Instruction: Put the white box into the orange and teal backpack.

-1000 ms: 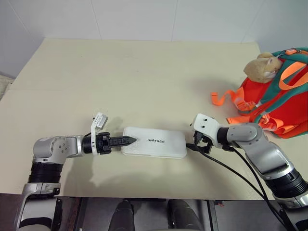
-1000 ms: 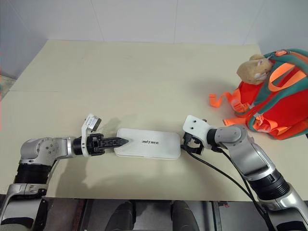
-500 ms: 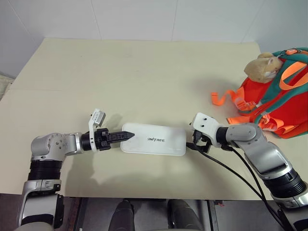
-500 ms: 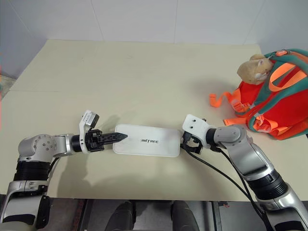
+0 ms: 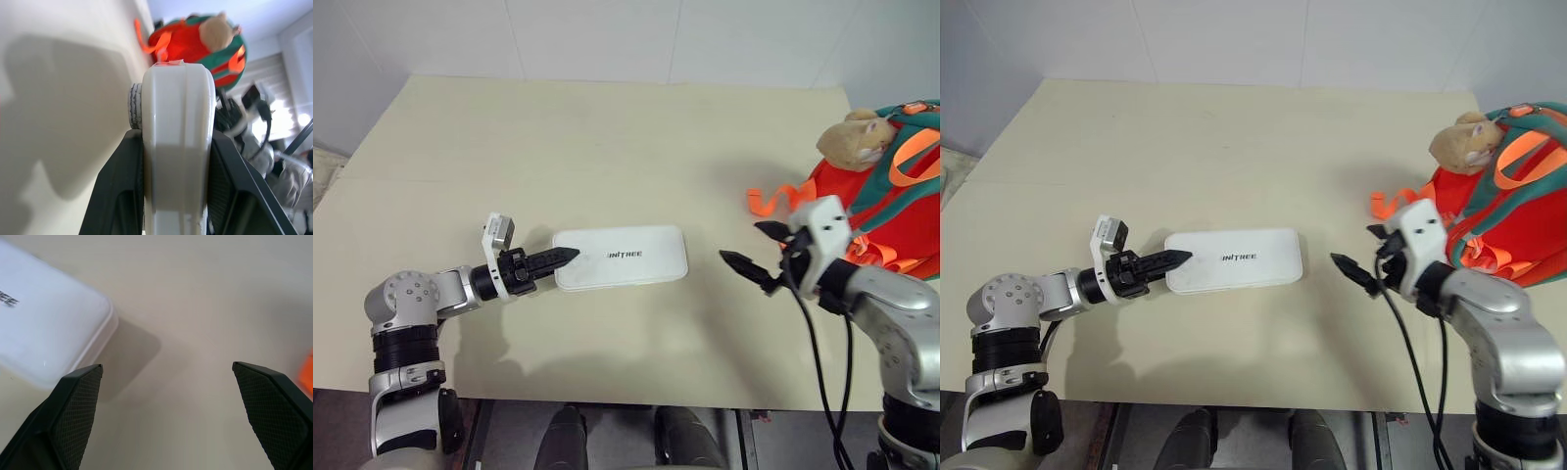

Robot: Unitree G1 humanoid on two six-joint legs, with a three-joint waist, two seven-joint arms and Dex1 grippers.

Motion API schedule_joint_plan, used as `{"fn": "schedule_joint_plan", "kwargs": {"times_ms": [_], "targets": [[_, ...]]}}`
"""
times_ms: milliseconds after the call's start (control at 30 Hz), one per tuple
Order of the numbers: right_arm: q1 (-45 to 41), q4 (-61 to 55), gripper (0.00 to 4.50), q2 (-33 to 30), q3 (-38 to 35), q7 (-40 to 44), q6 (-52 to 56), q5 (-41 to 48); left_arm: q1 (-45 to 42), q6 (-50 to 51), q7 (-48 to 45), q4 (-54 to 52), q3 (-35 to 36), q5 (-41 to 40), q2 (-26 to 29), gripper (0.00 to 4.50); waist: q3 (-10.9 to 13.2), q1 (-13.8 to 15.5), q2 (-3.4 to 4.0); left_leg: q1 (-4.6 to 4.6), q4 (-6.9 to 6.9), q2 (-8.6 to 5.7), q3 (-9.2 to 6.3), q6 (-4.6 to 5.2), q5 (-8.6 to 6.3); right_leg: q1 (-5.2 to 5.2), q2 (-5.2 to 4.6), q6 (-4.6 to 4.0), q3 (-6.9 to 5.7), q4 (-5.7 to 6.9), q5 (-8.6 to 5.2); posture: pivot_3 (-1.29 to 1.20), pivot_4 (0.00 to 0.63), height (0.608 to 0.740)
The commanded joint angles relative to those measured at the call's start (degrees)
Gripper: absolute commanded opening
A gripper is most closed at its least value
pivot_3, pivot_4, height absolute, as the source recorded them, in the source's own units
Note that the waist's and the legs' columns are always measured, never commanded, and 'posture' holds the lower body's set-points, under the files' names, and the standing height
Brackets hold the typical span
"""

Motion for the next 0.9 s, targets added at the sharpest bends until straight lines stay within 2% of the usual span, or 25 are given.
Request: {"fn": "schedule_joint_plan", "kwargs": {"times_ms": [33, 167, 333, 600, 900], "targets": [[2.63, -3.06, 4.5, -0.43, -12.09, -1.95, -0.46, 4.48, -1.51, 2.08, 3.19, -1.86, 3.79, -3.38, -1.66, 1.25, 0.0, -0.08, 0.0, 0.01, 0.0, 0.0, 0.0, 0.0, 0.0, 0.0, 0.01, 0.0, 0.0, 0.01, 0.0, 0.0, 0.15, 0.74], [5.8, -0.97, 4.5, -0.73, -20.76, -3.19, -2.26, 7.06, -3.03, 2.98, 6.64, -0.39, 5.93, -3.7, -3.66, 1.25, 0.0, -0.14, 0.0, 0.04, 0.0, 0.0, 0.0, -0.01, 0.01, 0.01, 0.01, 0.0, 0.01, 0.01, 0.0, 0.0, 0.15, 0.74], [7.19, 2.92, 4.5, -1.11, -23.5, -5.32, -5.88, 7.34, -4.45, 3.85, 8.78, 0.16, 7.21, -3.9, -4.96, 1.25, 0.0, -0.17, 0.0, 0.04, 0.01, -0.01, 0.01, -0.03, 0.02, 0.02, 0.01, 0.02, 0.01, 0.01, 0.01, 0.0, 0.15, 0.74], [4.66, 12.32, 4.5, -0.12, -17.02, -9.98, -13.69, 4.03, -5.51, 5.42, 11.33, -0.56, 9.19, -4.92, -5.98, 1.25, 0.0, -0.17, 0.0, 0.04, 0.01, -0.01, 0.01, -0.05, 0.03, 0.02, 0.0, 0.03, 0.02, 0.0, 0.02, 0.0, 0.15, 0.74], [-5.46, 28.66, 4.5, 0.35, -8.47, -13.96, -24.9, -1.01, -4.47, 6.45, 13.58, -3.06, 11.08, -5.8, -6.55, 1.25, 0.0, -0.36, 0.0, 0.04, 0.0, -0.01, 0.02, -0.26, 0.15, 0.01, 0.0, 0.04, 0.03, 0.01, 0.02, 0.0, 0.15, 0.74]]}}
